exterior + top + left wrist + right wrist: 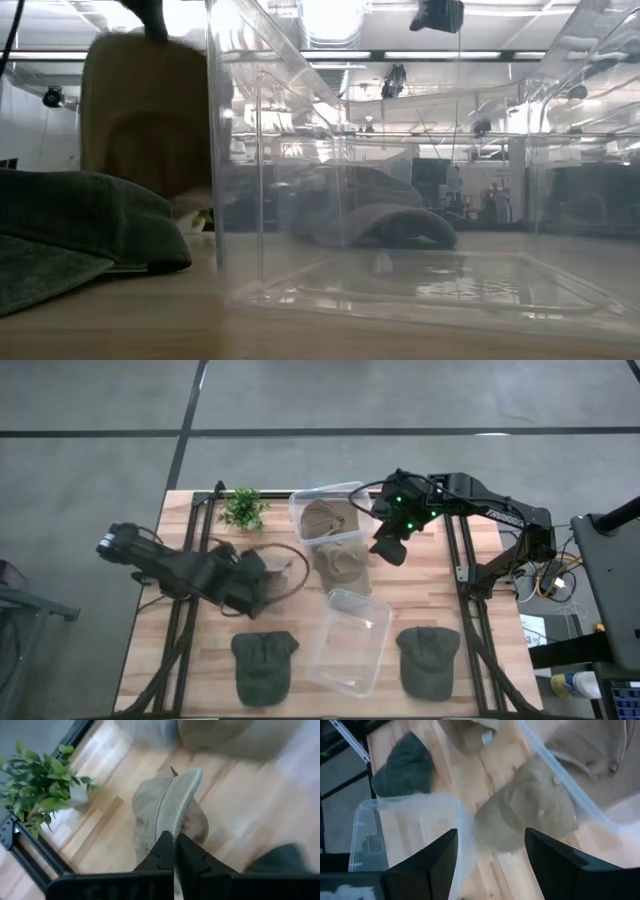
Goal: Pick & Place hat
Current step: Put the left brown cap into the top transparent container
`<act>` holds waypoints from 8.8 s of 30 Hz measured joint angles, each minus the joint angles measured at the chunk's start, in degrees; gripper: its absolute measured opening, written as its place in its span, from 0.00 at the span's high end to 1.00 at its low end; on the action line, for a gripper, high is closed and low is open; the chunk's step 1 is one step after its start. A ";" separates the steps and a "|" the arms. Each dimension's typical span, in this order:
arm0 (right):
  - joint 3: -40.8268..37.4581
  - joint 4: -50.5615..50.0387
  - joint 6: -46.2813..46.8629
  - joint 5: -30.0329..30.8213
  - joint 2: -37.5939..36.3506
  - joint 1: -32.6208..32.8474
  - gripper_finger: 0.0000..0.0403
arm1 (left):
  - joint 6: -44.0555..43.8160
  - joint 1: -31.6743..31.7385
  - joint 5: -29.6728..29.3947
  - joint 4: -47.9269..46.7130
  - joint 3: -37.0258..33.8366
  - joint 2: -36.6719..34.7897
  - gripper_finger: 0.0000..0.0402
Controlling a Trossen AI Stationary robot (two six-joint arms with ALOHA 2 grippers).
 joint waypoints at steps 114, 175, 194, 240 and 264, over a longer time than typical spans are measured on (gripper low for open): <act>32.26 140.58 54.17 -1.28 22.02 -22.25 0.98 | 58.60 23.91 -10.76 29.47 47.34 -5.38 0.61; 15.76 128.59 71.90 5.75 21.66 -18.47 0.97 | 64.75 28.95 0.50 92.83 33.11 18.79 0.61; 14.49 127.13 70.58 2.60 22.03 -17.92 0.97 | 67.85 29.44 6.73 103.63 33.26 19.23 0.61; 14.82 117.61 39.87 -31.40 21.50 -20.30 0.66 | 34.16 34.12 3.83 71.58 34.07 3.99 0.98; 14.82 112.34 23.35 -29.33 21.40 -23.03 0.59 | 27.17 34.10 4.25 61.94 34.60 0.31 0.98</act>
